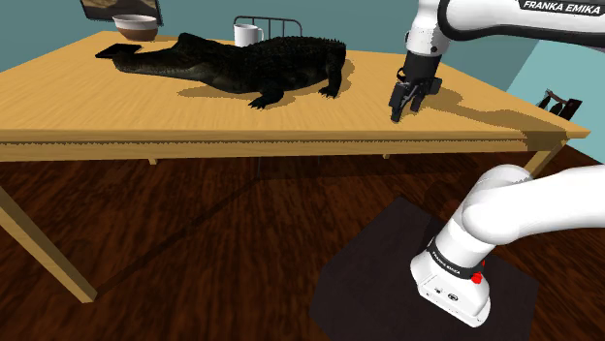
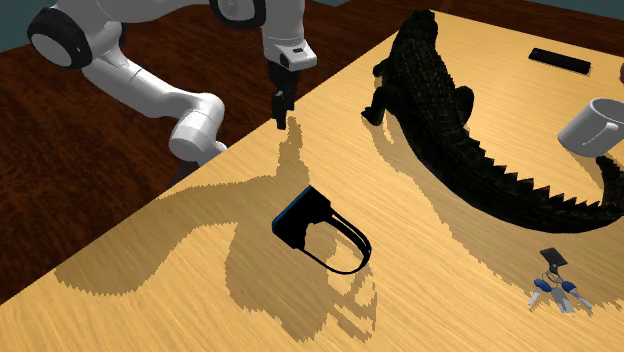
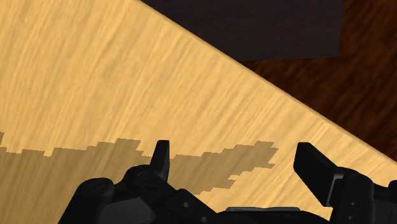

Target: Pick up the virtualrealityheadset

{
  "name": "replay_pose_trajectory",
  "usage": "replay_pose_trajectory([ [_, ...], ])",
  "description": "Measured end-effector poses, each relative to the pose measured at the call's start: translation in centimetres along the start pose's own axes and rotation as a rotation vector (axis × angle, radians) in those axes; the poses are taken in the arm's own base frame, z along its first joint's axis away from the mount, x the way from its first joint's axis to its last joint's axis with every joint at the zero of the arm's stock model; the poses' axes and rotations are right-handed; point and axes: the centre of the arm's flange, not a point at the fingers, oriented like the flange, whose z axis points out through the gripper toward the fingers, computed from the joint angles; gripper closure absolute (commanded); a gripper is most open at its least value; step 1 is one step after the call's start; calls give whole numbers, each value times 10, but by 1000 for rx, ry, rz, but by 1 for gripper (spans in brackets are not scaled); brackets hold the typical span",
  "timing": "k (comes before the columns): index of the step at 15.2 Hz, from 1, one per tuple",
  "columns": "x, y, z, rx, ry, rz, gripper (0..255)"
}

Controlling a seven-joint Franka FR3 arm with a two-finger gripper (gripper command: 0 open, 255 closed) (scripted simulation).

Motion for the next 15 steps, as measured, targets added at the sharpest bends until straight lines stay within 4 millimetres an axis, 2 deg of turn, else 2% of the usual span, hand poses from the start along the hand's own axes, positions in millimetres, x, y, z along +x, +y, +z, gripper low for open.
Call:
replay_pose_trajectory([
  [2, 4, 5, -1, 1, 0, 8, 0],
  [6, 30, 40, -14, 8, -2, 71, 0],
  [15, 94, 143, -38, 23, -7, 231, 0],
])
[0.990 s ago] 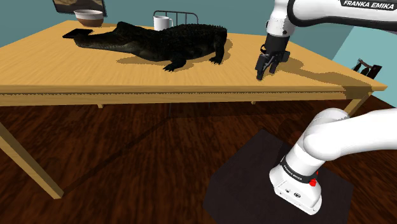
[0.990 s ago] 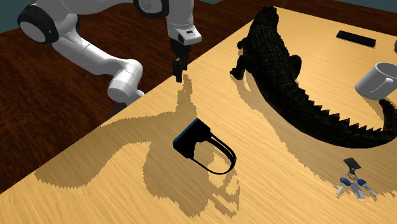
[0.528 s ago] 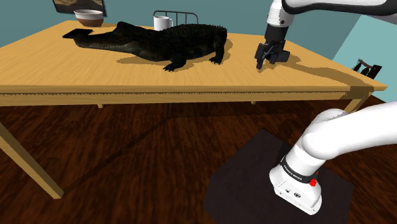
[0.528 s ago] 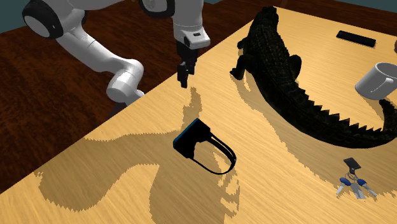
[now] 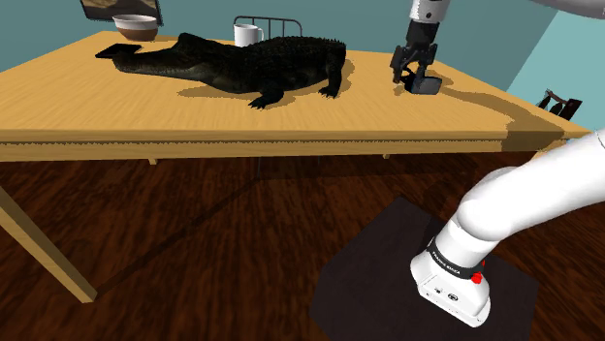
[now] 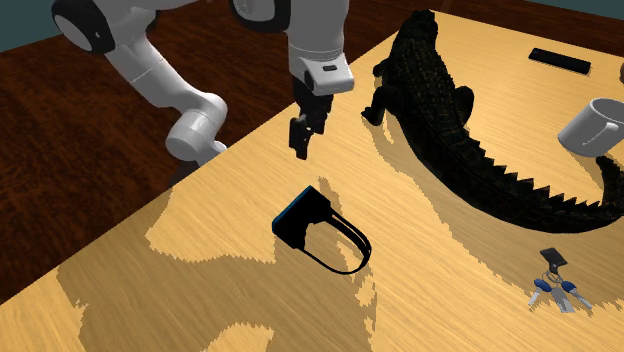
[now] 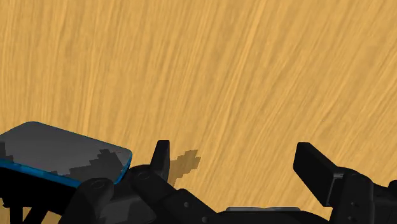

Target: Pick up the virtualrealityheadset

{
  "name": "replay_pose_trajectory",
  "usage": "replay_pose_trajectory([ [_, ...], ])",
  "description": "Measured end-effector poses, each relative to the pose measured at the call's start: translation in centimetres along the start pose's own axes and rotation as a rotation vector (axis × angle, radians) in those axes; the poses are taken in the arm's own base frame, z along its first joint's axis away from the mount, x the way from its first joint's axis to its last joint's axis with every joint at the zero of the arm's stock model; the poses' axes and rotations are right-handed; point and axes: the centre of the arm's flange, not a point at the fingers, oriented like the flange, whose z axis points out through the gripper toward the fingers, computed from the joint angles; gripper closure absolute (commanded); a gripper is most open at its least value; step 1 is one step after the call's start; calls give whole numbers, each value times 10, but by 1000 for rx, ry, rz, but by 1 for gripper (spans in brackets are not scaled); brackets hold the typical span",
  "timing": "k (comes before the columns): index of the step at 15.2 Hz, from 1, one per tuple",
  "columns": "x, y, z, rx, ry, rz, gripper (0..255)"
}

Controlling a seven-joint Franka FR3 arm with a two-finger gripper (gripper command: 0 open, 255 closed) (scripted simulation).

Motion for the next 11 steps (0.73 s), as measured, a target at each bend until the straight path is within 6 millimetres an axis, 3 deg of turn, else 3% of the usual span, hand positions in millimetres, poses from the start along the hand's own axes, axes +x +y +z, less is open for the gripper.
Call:
replay_pose_trajectory([
  [11, 80, 119, -31, 19, -6, 197, 0],
])
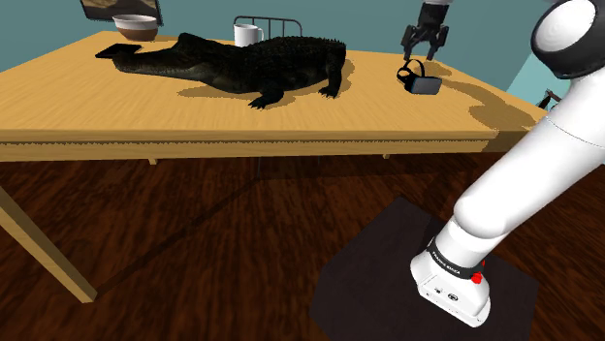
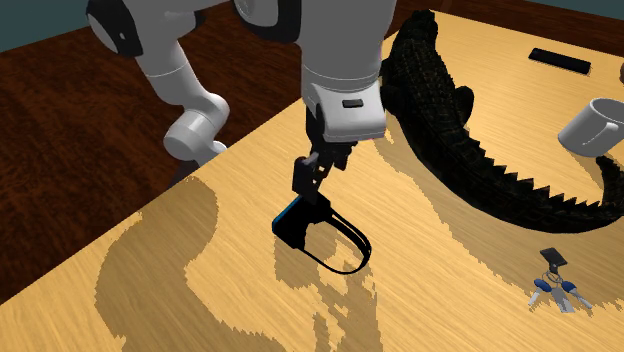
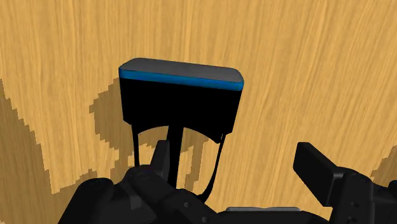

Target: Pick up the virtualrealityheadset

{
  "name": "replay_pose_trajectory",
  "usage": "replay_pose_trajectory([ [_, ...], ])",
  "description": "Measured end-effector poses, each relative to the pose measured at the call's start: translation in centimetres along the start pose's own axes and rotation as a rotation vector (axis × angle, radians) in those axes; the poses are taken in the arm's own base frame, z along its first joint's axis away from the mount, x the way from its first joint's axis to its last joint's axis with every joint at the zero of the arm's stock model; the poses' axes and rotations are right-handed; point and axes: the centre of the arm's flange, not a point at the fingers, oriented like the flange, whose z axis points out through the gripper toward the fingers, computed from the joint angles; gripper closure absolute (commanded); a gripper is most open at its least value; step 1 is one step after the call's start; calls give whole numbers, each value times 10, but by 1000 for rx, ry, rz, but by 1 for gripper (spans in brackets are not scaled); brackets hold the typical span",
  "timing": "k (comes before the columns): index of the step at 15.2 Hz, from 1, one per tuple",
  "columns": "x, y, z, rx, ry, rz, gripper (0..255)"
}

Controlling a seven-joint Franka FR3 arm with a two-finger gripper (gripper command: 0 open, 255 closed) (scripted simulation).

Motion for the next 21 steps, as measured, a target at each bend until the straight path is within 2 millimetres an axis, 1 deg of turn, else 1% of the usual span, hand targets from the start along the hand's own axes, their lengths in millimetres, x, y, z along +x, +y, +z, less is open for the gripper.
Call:
replay_pose_trajectory([
  [3, 25, 30, -10, 5, -2, 53, 0],
  [4, 31, 41, -13, 6, -2, 69, 0],
  [5, 34, 46, -10, 6, -2, 77, 0],
  [12, 39, 48, 21, 7, -2, 85, 0],
  [13, 38, 48, 23, 7, -2, 85, 255],
  [21, 38, 47, 25, 7, -2, 85, 255],
])
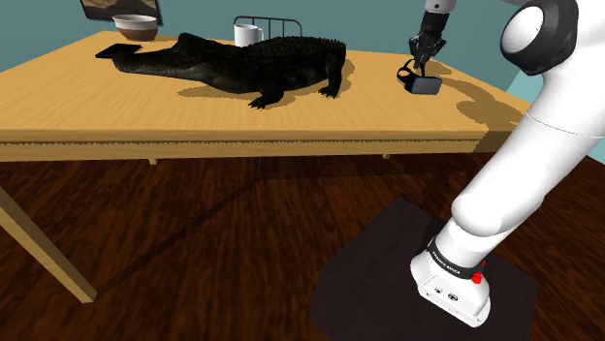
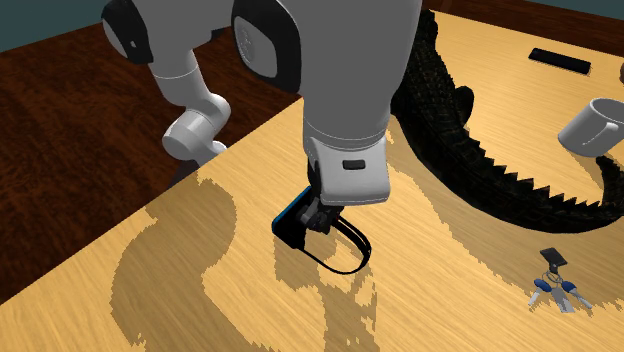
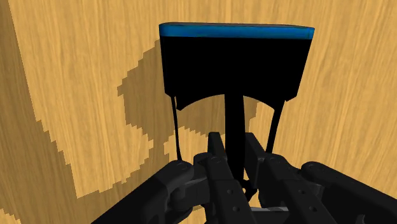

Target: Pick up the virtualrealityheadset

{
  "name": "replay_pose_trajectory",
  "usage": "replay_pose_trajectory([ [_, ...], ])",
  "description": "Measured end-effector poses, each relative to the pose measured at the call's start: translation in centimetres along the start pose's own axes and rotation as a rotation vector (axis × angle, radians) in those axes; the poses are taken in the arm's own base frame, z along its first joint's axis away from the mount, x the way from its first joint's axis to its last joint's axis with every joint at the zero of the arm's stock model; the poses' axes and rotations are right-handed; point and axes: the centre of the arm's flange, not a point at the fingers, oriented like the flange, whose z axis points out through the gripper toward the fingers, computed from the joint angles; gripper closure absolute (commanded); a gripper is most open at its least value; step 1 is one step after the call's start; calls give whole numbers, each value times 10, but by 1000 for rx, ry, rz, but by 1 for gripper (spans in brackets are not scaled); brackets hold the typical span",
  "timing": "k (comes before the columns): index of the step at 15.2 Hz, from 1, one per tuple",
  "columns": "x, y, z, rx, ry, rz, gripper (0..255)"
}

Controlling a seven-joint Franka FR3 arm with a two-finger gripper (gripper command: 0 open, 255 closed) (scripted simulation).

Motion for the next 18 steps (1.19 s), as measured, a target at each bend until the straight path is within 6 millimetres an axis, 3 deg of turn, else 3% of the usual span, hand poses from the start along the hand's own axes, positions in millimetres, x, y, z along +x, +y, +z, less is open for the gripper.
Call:
replay_pose_trajectory([
  [3, 0, 0, -2, 0, 0, 0, 255],
  [18, 1, 4, -76, 0, 0, 0, 255],
])
